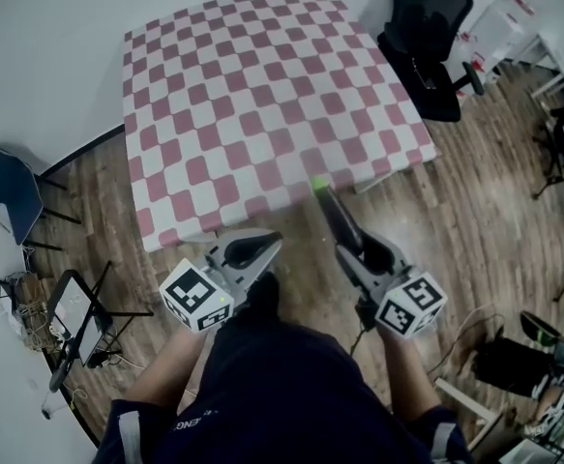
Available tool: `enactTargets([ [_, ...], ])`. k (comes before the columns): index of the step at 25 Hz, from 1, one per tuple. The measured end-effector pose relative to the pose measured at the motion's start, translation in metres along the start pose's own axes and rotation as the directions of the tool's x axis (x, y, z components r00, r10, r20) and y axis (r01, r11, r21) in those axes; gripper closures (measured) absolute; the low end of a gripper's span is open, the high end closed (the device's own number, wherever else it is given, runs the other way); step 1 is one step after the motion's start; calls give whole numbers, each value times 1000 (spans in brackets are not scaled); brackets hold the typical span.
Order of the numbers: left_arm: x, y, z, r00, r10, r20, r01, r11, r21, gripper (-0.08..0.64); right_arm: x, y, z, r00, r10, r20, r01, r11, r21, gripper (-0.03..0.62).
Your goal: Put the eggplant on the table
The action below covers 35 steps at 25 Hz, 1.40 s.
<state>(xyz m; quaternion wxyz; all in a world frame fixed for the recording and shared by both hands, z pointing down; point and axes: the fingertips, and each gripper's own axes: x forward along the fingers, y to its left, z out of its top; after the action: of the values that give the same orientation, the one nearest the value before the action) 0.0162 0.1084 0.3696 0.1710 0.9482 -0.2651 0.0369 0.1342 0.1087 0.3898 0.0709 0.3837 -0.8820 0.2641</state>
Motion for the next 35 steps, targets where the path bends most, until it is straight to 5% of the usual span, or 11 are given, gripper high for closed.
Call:
enactTargets([
  [6, 21, 116, 32, 1000, 19, -18, -19, 1000, -1, 528, 94, -44, 51, 999, -29, -20, 29, 1000, 9, 388],
  [13, 44, 198, 57, 999, 21, -30, -20, 1000, 7, 528, 159, -89, 84, 996, -75, -58, 74, 997, -10, 388],
  [23, 75, 246, 44, 993, 77, -92, -80, 996, -32, 528, 211, -160, 97, 993, -74, -91, 75, 997, 1, 388],
  [35, 121, 259, 13, 959, 227, -168, -251, 958, -141, 528, 292, -283, 51, 959, -43, -281, 21, 997, -80, 388],
])
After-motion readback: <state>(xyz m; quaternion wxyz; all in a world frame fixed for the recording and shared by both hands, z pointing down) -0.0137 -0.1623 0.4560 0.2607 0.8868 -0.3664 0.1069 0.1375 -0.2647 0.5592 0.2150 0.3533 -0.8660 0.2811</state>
